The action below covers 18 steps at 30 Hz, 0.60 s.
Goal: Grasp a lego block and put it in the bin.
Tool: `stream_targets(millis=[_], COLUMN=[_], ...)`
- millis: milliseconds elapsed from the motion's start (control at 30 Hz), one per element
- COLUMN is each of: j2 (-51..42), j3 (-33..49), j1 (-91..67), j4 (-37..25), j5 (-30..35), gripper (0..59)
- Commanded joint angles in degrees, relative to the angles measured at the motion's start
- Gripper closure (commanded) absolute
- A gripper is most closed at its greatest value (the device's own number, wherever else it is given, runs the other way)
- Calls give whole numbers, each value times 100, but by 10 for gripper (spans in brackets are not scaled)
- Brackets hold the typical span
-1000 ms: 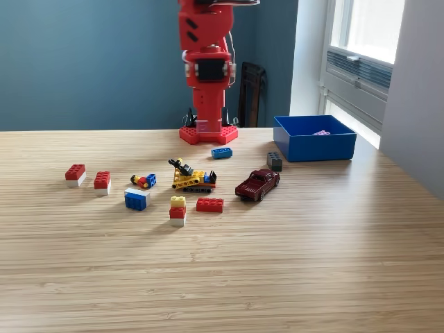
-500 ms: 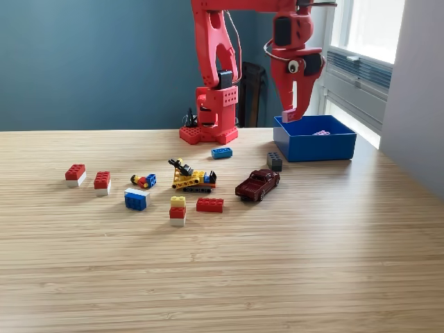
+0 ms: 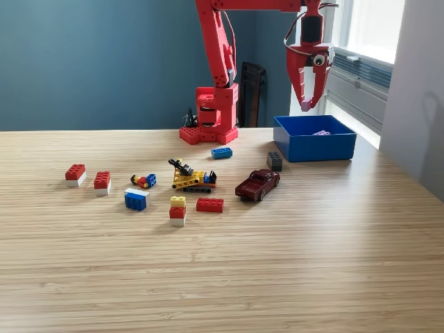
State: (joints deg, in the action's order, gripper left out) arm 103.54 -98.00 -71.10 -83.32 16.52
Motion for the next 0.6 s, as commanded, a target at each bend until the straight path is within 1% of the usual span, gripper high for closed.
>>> stream_targets(millis=[33,100,233,300,367,467,500,533,567,600], j2=[-765,-1204,-1758,-1890,-1934,-1925,-1925,-1925,-1925,-1925], j3=[791,923,984,1037,1063,1063,1063,1072,1090,1143], j1=[9,26,9,0,0,0,0,0,0,9], j4=[-132,-132,-141,-237,-308,-387,-404,-439,-475,-536], j5=[-26,-18,-26,-62,-88,-123,-132,-141,-149,-158], gripper=[586,586,576,531,443,336,313,303,302,315])
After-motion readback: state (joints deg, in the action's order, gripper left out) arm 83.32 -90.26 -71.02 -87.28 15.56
